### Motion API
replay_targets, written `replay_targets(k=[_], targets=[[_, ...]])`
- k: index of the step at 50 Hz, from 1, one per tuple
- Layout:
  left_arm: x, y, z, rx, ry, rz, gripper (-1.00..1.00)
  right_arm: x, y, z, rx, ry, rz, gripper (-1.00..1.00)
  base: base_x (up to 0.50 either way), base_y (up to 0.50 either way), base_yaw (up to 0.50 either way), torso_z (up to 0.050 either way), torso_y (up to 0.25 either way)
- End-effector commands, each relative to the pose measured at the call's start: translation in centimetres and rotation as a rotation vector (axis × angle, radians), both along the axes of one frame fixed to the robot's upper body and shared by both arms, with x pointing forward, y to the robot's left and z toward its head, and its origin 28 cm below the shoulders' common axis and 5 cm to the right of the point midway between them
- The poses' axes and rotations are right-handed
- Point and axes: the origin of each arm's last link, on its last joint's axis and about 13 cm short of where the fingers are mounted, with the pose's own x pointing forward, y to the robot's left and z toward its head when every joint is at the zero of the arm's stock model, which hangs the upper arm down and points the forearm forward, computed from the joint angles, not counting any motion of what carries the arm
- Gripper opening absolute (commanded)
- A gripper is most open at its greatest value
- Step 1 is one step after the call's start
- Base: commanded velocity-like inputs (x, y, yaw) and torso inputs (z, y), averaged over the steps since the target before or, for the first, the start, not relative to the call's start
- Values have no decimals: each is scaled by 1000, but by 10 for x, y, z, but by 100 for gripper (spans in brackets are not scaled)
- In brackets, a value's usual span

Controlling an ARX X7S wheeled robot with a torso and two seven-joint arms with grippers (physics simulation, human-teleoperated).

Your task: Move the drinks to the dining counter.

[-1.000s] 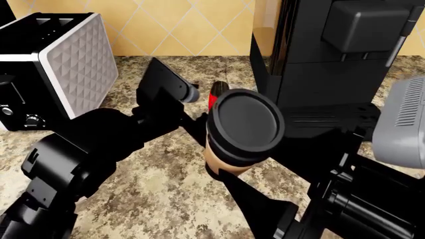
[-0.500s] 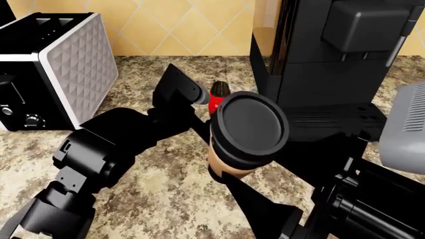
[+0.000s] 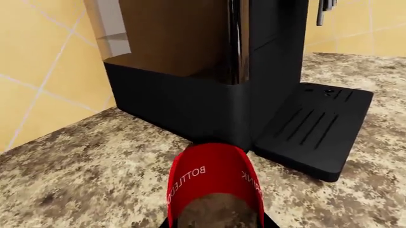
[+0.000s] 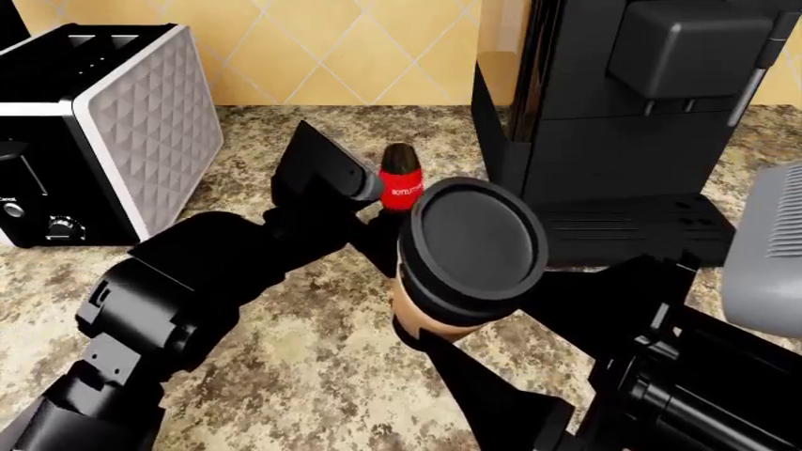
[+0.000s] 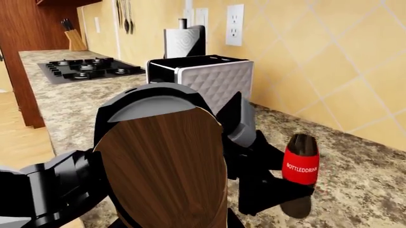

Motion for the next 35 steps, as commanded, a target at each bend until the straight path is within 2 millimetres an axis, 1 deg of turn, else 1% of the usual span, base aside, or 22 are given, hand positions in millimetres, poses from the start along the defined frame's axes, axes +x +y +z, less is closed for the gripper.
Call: replay_targets(k=[1, 2, 4, 5, 9, 10, 11, 13, 14, 15, 18, 24, 25, 26, 30, 35], targets=[[-33, 5, 44, -163, -190, 165, -100, -1, 0, 3, 11, -39, -10, -100, 0, 0, 0, 0, 0], [-42, 7, 57, -211, -240, 217, -100, -1, 0, 4, 17, -51, -13, -100, 0, 0, 0, 0, 0], [-49, 8, 66, -257, -254, 237, -100, 1, -1, 6, 30, -93, -64, -100, 0, 0, 0, 0, 5], [-55, 11, 77, -301, -286, 298, -100, 5, -2, 8, 47, -123, -121, -100, 0, 0, 0, 0, 0], [-72, 15, 90, -323, -357, 337, -100, 12, -5, 9, 46, -247, -237, -100, 0, 0, 0, 0, 0], [-75, 16, 91, -323, -357, 338, -100, 13, -5, 9, 31, -274, -272, -100, 0, 0, 0, 0, 0], [-80, 18, 92, -324, -371, 344, -100, 15, -5, 9, 48, -236, -266, -100, 0, 0, 0, 0, 10], [-83, 19, 93, -322, -389, 358, -100, 17, -5, 10, 57, -245, -286, -100, 0, 0, 0, 0, 0], [-88, 22, 95, -324, -402, 361, -100, 14, -4, 12, 58, -326, -315, -100, 0, 0, 0, 0, 0], [-88, 23, 96, -325, -413, 378, -100, 13, -4, 12, 50, -349, -320, -100, 0, 0, 0, 0, 0], [-94, 27, 100, -334, -421, 384, -100, 16, -3, 11, 45, -299, -347, -100, 0, 0, 0, 0, 0], [-109, 38, 104, -356, -459, 412, -100, 21, -1, 7, 25, -310, -379, -100, 0, 0, 0, 0, 2], [-112, 40, 104, -361, -461, 418, -100, 23, 0, 5, 11, -301, -392, -100, -410, 1, 0, 0, 0], [-113, 42, 104, -365, -463, 425, -100, 23, 1, 5, 36, -301, -361, -100, -500, 1, 0, 0, 14], [-116, 43, 103, -358, -469, 428, -100, 29, 3, 3, 24, -296, -389, -100, -500, 1, 0, 3, 0], [-115, 43, 102, -365, -470, 433, -100, 33, 4, 1, 32, -289, -406, -100, -500, 1, 0, 0, 0]])
